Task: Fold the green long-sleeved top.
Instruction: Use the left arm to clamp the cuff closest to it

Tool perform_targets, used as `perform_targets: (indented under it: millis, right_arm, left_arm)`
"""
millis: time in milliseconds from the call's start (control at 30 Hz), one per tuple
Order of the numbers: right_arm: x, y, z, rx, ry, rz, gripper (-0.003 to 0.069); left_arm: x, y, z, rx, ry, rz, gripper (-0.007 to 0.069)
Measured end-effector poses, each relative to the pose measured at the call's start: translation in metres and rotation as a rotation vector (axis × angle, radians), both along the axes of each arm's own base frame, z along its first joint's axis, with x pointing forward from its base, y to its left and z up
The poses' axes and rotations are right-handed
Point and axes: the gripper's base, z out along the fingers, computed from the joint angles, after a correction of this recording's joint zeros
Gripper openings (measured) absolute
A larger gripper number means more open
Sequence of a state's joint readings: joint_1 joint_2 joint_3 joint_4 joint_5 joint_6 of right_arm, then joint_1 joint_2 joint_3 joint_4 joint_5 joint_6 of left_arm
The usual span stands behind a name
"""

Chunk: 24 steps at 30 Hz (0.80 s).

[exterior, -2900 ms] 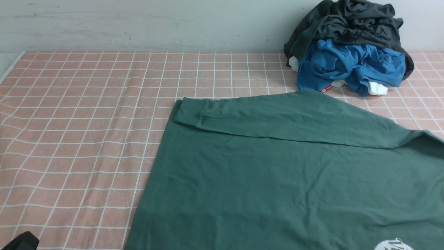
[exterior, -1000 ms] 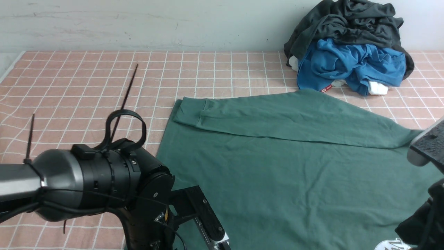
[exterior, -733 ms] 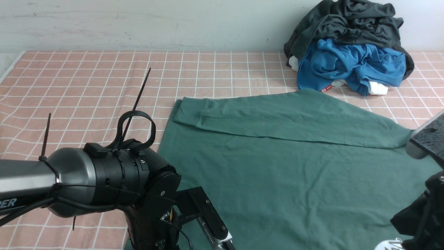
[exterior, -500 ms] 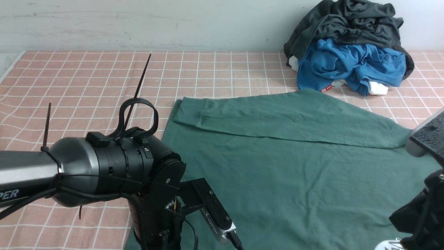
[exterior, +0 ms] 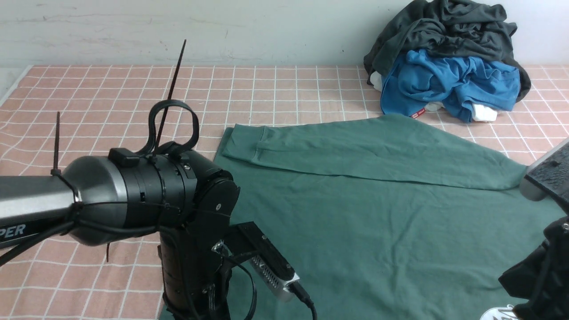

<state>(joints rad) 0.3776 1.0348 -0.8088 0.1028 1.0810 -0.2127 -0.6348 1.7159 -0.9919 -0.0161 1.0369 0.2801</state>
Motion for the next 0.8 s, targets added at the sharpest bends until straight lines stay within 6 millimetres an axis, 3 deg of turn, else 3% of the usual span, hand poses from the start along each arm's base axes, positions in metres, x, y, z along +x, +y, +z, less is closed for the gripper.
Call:
perform_targets:
  millis: [167, 233, 300, 433, 533, 633, 800]
  right_arm:
    - [0.0, 0.0, 0.0, 0.0, 0.0, 0.0, -0.0014]
    - [0.0, 0.0, -0.001, 0.0, 0.0, 0.0, -0.0014]
    - [0.0, 0.0, -0.001, 0.0, 0.0, 0.0, -0.0014]
    - [0.0, 0.0, -0.001, 0.0, 0.0, 0.0, -0.0014]
    - [0.0, 0.0, -0.001, 0.0, 0.0, 0.0, -0.0014]
    - [0.0, 0.0, -0.001, 0.0, 0.0, 0.0, -0.0014]
    - [0.0, 0.0, -0.001, 0.0, 0.0, 0.0, -0.0014]
  left_arm:
    - [-0.002, 0.003, -0.009, -0.024, -0.021, -0.011, 0.0204]
    - [0.0, 0.001, -0.01, -0.044, -0.043, -0.009, 0.0326]
    - [0.001, 0.001, -0.01, -0.051, -0.054, -0.008, 0.0391]
    - [0.001, 0.0, -0.012, -0.055, -0.046, -0.003, 0.0462]
    - [0.001, -0.002, -0.021, -0.046, -0.016, -0.001, 0.0462]
    - [0.002, -0.003, -0.023, -0.042, -0.003, -0.001, 0.0401]
    - [-0.001, -0.006, -0.02, -0.071, 0.066, 0.01, 0.0132]
